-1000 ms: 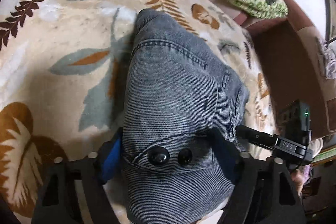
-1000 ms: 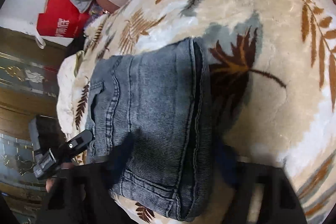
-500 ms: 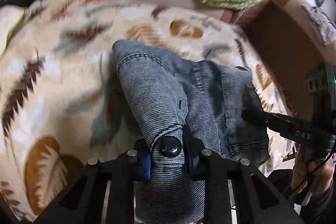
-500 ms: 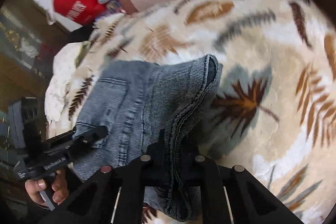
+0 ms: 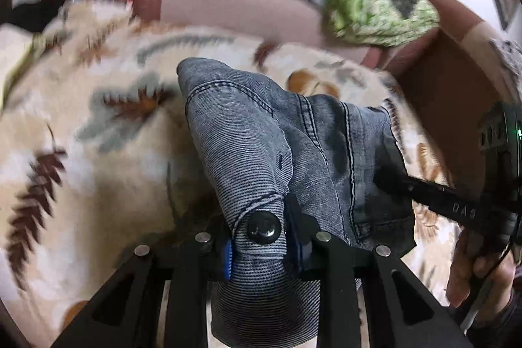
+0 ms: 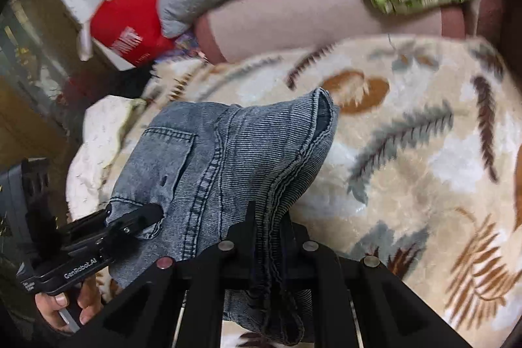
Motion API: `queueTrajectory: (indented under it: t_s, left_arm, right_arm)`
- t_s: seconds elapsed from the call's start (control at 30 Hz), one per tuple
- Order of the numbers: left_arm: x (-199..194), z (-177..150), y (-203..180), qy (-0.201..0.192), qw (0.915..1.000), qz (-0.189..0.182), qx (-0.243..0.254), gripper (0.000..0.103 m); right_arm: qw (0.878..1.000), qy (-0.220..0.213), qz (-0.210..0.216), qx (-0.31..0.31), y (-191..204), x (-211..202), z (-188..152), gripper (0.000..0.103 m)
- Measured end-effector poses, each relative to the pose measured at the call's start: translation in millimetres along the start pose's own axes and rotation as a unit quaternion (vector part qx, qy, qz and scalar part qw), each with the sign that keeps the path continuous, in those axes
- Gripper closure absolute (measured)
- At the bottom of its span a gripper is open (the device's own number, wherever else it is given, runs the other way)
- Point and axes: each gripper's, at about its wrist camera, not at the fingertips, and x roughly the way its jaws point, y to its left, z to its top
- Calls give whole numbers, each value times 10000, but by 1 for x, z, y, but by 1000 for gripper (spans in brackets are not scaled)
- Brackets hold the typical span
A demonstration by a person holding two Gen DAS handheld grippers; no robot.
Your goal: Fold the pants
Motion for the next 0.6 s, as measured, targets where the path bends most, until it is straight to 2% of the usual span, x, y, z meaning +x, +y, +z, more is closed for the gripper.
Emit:
queueTrajectory:
  t_s: [0.07, 0.1, 0.13, 0.17, 0.2, 0.23, 0.27, 0.3, 0.37, 0.43, 0.5, 0.6]
  left_arm:
    - [24, -10, 10, 217, 9994, 230, -138, 66]
    - [30, -16, 15, 177, 9989, 354, -263, 52]
    - [29, -18, 19, 78, 9987, 363, -341, 44]
    - [26, -20, 21, 11, 9982, 443, -393, 31]
    - [22, -20, 22, -9, 9977, 542, -418, 30]
    - [16, -20, 23, -8, 9973, 586, -434, 30]
    - [9, -20, 24, -30, 9970, 607, -474, 30]
    - [0, -24, 23, -85, 9964, 666, -517, 30]
    - [-21, -34, 19, -278, 9938, 960, -492, 29]
    - [-41, -50, 11, -454, 9883, 1419, -333, 28]
    - [-52, -62, 7, -567, 9840, 1678, -193, 28]
    - [-67, -83, -1, -632, 9800, 1886, -77, 28]
  right_arm:
    - [9996, 173, -203, 3, -8, 23, -11, 91]
    - [9991, 260, -325, 69, -13, 34, -17, 87]
    - [9985, 284, -442, 124, -18, 39, -20, 83]
    - [9984, 252, -453, 213, -22, 40, -23, 81]
    - [9983, 200, -460, 288, -24, 35, -25, 75]
    - [9981, 155, -509, 307, -24, 28, -26, 64]
    - [9972, 72, -689, 294, -23, 17, -27, 57]
    - [9965, -11, -782, 279, -21, 9, -28, 43]
    - [9959, -258, -839, 201, -14, -16, -37, 40]
    - [9950, -454, -882, 93, -3, -39, -54, 36]
    - [9942, -613, -878, -91, 7, -57, -75, 27]
    - [9925, -746, -926, -268, 20, -73, -110, 25]
